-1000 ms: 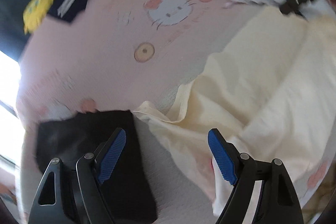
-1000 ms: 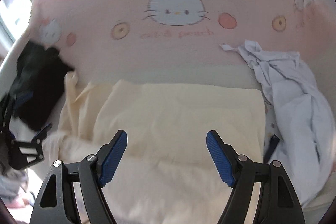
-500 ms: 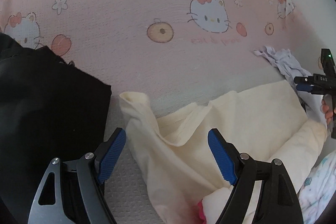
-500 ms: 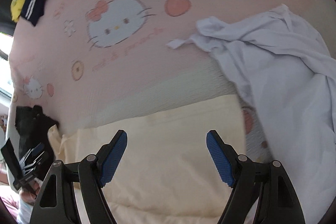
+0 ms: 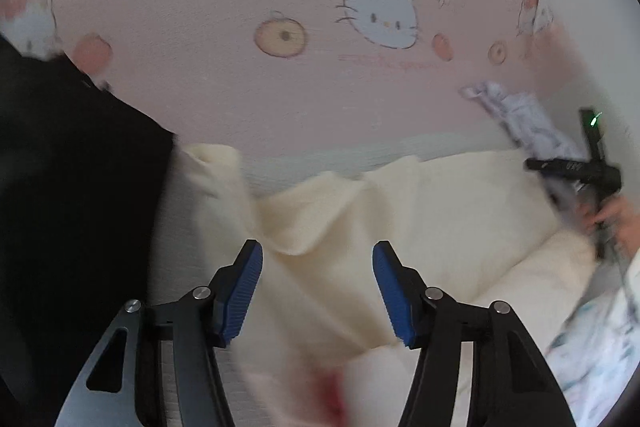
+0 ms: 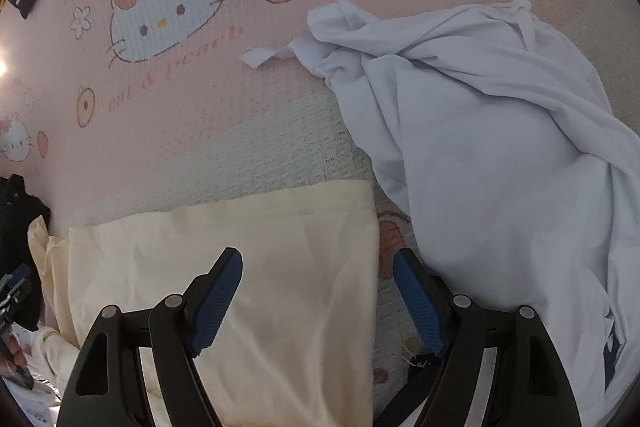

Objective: Fold clothes

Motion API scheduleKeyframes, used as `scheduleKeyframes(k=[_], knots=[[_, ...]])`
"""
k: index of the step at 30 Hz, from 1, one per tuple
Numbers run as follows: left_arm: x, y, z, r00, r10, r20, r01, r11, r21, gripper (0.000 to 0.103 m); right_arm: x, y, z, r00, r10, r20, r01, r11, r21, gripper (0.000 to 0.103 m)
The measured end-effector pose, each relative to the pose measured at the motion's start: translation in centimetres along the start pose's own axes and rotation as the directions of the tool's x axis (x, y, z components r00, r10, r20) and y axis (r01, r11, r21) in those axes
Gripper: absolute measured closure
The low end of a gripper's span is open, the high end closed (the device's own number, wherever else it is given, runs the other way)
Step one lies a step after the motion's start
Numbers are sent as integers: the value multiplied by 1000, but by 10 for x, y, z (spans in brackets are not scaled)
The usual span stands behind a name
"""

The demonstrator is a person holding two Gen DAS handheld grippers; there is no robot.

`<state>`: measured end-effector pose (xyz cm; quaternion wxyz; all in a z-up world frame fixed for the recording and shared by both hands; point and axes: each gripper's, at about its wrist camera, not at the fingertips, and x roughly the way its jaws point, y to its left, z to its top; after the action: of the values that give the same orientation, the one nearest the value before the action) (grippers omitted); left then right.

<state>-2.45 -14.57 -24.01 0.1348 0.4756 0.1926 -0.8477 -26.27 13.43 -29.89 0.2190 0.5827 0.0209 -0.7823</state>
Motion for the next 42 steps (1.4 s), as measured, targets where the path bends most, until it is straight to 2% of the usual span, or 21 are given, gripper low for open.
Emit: scheduleKeyframes(k=[2,6,7,12,16,18,21,23,25,26,28,29,31,32,33,34,37,39,42], knots=[[8,1,0,999,32,-2,-32,999,-25,48,-3,0,0,998,57,6,-57,998,20,25],[9,26,-8,997,64,31,-58,984,-168,48,-8,-2,-2,991,126,35,-128,991,46,26],[8,30,-12,995,86,41,-78,981,-180,48,-7,-4,-3,990,134,39,-136,989,57,26],[11,39,-17,994,93,62,-81,982,-170,49,1,-11,-5,994,103,34,-105,992,72,26],[8,63,-10,981,182,66,-165,965,-206,72,5,-16,-4,993,107,45,-110,991,74,26],[7,72,-3,981,181,66,-164,963,-212,75,4,-19,-5,991,116,60,-120,990,72,25],[11,71,5,978,202,55,-191,969,-158,76,6,-18,-1,992,109,68,-113,991,71,25],[16,72,8,984,172,38,-163,972,-166,76,8,-13,1,994,92,66,-95,994,53,25],[27,74,13,997,77,-23,-80,975,-209,76,9,-6,0,997,59,57,-59,998,7,26],[30,75,14,998,35,-46,-45,972,-230,76,9,-1,-1,998,33,50,-32,999,-24,26],[29,70,16,998,-2,-60,-13,966,-257,76,9,5,-2,999,10,50,-8,999,-35,27],[26,66,17,999,9,-46,-21,968,-252,76,10,7,-2,999,-1,50,4,999,-41,33],[22,60,22,994,99,-35,-104,967,-233,78,11,15,-2,996,-75,56,80,994,-78,57],[24,62,24,993,112,-37,-118,961,-250,79,11,19,-3,991,-120,62,126,987,-103,75],[27,65,27,993,109,-49,-119,955,-271,84,11,22,-3,988,-140,69,147,982,-119,86],[31,68,30,992,111,-64,-125,949,-289,92,10,24,-3,986,-147,75,155,981,-117,93],[35,70,45,976,202,-77,-216,934,-284,93,8,23,-3,972,-216,91,224,970,-97,95],[35,74,55,973,213,-91,-231,922,-311,93,4,15,-1,952,-287,110,295,953,-71,99],[39,77,69,966,229,-121,-256,914,-313,93,-3,-11,0,970,-226,85,226,974,15,99]])
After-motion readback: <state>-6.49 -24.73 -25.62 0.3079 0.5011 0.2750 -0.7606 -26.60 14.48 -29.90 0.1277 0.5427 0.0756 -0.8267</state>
